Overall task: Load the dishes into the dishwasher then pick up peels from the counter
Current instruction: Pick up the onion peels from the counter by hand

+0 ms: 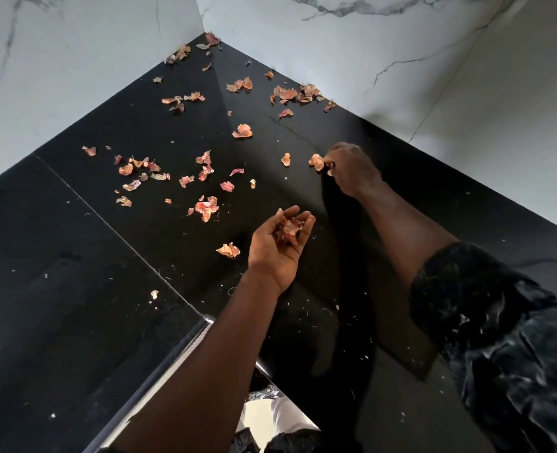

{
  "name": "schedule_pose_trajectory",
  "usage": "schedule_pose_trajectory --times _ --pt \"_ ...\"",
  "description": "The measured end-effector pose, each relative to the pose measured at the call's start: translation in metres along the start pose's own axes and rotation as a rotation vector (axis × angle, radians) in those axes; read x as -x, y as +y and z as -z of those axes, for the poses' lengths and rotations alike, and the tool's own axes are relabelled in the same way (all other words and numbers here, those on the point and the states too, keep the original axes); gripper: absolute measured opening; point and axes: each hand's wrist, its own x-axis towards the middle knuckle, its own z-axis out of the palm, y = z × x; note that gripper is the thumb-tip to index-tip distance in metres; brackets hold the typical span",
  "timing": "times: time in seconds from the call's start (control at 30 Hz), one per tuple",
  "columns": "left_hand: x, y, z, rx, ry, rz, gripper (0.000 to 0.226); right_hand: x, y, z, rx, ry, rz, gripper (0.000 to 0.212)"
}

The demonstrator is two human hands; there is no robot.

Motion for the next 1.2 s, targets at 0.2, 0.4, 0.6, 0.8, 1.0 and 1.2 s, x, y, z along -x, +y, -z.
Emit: schedule_pose_trajectory --times 0.2,0.4,0.6,0.8,1.0,1.2 --pt "-0.001 0.002 0.007 -0.019 0.007 -0.009 0.029 0.016 0.008 -0.002 0.050 0.117 -0.096 0.019" --pt "0.002 0.002 0.008 -0.016 0.021 0.011 0.031 0.052 -0.013 -0.004 -0.150 0.088 -0.275 0.009" --pt "0.004 0.001 0.011 -0.031 0.082 0.034 0.033 0.109 -0.082 0.032 -0.511 0.147 -0.154 0.013" --pt "0.009 0.010 0.006 -0.103 0.095 0.020 0.027 0.131 -0.136 0.039 -0.340 -0.049 0.065 0.016" --pt "0.015 0.036 0.004 -0.011 0.045 0.035 0.029 0.080 -0.120 0.058 -0.418 0.030 0.073 0.016" --pt "0.024 0.049 0.014 -0.027 0.015 0.051 0.030 0.001 -0.050 0.017 -0.163 0.060 -0.268 0.025"
